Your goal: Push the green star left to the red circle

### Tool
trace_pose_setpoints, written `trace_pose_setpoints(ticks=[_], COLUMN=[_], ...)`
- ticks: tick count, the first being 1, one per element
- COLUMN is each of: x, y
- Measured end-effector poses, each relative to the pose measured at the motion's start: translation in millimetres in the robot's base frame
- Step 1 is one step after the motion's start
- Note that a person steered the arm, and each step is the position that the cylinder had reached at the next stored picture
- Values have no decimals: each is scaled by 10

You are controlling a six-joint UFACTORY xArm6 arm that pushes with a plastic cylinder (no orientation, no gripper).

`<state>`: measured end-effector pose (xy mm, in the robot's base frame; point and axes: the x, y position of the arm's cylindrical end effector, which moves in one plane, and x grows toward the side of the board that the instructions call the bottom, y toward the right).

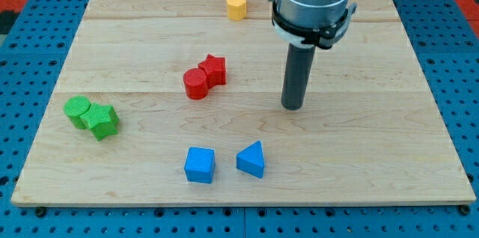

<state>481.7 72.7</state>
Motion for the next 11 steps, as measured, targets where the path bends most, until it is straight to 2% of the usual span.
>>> trace_pose_setpoints(ticks=[1, 2, 5, 6, 7, 8, 11], x=[292, 317, 975, 757, 433, 118, -749], y=[-444, -1199, -2900, -3165, -2709, -2543, -2402])
